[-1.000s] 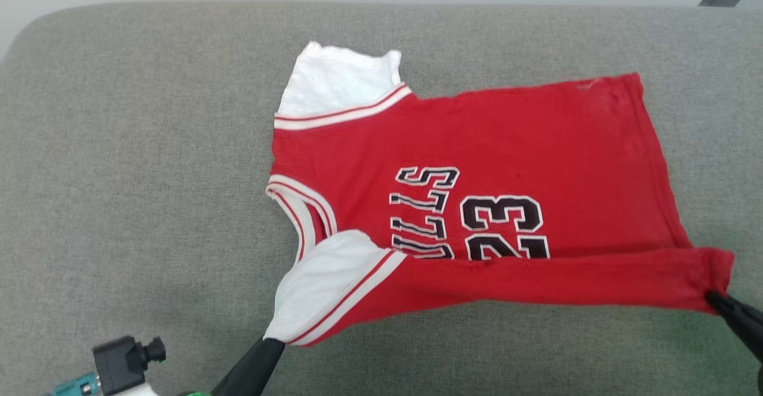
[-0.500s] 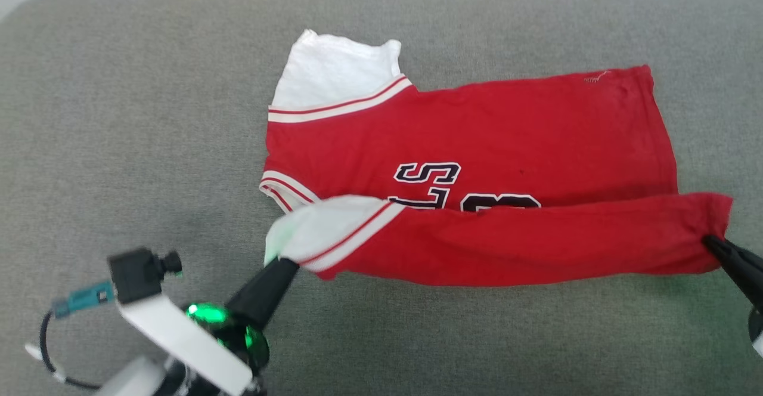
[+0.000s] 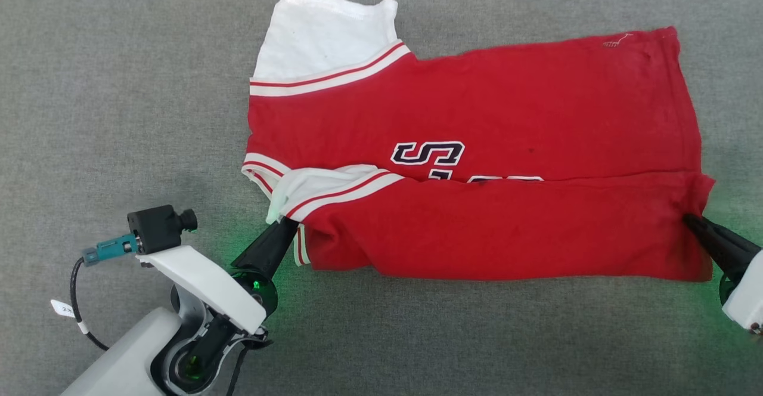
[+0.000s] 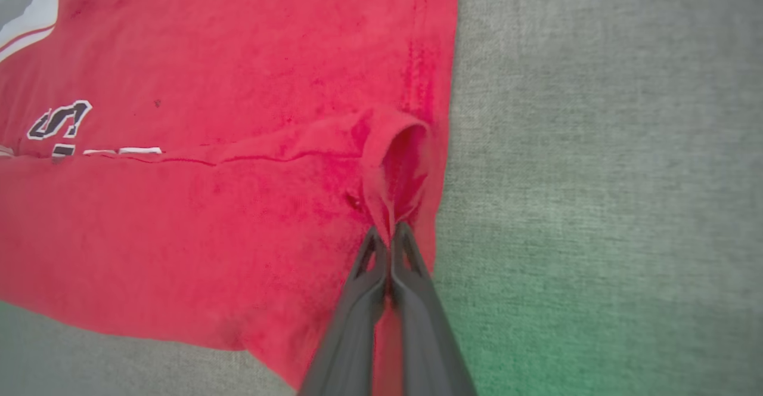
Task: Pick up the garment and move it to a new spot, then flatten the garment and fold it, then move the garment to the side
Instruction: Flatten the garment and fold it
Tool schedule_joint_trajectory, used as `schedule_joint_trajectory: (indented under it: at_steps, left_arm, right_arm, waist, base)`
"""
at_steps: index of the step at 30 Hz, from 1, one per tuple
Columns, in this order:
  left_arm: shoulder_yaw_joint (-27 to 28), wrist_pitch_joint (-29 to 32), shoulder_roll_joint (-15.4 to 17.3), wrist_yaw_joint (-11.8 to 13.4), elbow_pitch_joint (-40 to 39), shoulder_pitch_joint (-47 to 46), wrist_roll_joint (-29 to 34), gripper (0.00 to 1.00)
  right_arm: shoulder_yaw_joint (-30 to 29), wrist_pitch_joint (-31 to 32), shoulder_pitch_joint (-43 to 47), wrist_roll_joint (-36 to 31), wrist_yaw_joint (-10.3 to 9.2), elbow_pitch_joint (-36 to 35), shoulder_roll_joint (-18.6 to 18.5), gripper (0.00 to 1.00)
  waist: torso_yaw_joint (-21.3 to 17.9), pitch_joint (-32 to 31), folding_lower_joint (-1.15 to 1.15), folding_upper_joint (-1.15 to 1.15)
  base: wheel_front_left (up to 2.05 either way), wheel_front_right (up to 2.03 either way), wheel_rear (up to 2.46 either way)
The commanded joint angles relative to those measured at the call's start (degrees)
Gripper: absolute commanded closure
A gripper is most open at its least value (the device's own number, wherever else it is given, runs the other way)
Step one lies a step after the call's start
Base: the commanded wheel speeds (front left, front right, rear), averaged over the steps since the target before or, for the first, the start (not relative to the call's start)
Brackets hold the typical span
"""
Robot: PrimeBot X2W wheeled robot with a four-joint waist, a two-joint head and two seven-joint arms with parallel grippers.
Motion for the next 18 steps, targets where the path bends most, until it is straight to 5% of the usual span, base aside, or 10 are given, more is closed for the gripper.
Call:
schedule_joint_trajectory:
  at_steps: [1, 7, 8, 9, 10, 11, 12, 13, 18]
  left_arm:
    - [-0.62, -0.04, -0.26, -0.19, 1.79, -1.16, -0.22, 1.0]
    - [-2.5, -0.5, 0.52, -0.11, 5.96, -2.47, -0.5, 1.0]
    - [-2.74, -0.72, 0.83, -0.02, 6.16, -2.76, -0.23, 0.87]
    - [-2.75, -1.16, 1.18, 0.0, 6.24, -3.0, -0.1, 0.61]
    - [-2.75, -1.16, 1.18, 0.0, 6.24, -3.0, -0.1, 0.61]
    - [-2.99, -1.43, 1.84, 0.0, 6.36, -3.24, 0.63, 0.24]
    - [-3.45, -1.76, 2.34, 0.0, 6.26, -3.42, 1.39, 0.0]
    - [-3.87, -2.02, 2.77, 0.0, 5.86, -3.46, 1.74, 0.0]
    - [-5.72, -2.23, 8.15, -0.06, 3.17, -3.71, 5.82, 0.0]
  right_arm:
    - [0.64, -1.31, -1.1, 0.13, 0.0, 0.97, -0.38, 1.0]
    - [2.96, -4.03, -2.17, 0.56, 0.0, 3.52, -0.9, 1.0]
    - [3.35, -4.58, -2.31, 0.57, 0.0, 3.67, -0.95, 1.0]
    - [3.57, -5.23, -2.56, 0.39, 0.0, 3.65, -0.99, 0.86]
    - [3.57, -5.23, -2.56, 0.39, 0.0, 3.65, -0.99, 0.86]
    - [3.6, -5.94, -2.82, 0.29, 0.0, 3.78, -0.95, 0.58]
    - [3.64, -6.53, -2.91, 0.17, 0.0, 3.95, -1.02, 0.5]
    - [3.74, -7.1, -2.96, 0.0, 0.0, 3.93, -1.23, 0.0]
    - [2.8, -9.29, -2.07, -1.05, 0.0, 2.63, -2.34, 0.0]
  waist:
    - [0.08, 0.82, 0.0, 0.0]
    - [-0.06, 1.43, 0.0, 0.0]
    - [-0.03, 1.42, 0.0, 0.0]
    - [0.01, 1.38, 0.0, 0.0]
    - [0.01, 1.38, 0.0, 0.0]
    - [0.06, 1.27, 0.0, 0.0]
    - [0.15, 1.07, 0.0, 0.0]
    - [0.21, 0.88, 0.0, 0.0]
    - [0.84, -0.38, 0.0, 0.0]
  base:
    - [0.0, 0.0, 0.0]
    - [0.0, 0.0, 0.0]
    - [0.0, 0.0, 0.0]
    - [0.0, 0.0, 0.0]
    - [0.0, 0.0, 0.0]
    - [0.0, 0.0, 0.0]
    - [0.0, 0.0, 0.0]
    - [0.0, 0.0, 0.0]
    - [0.0, 0.0, 0.0]
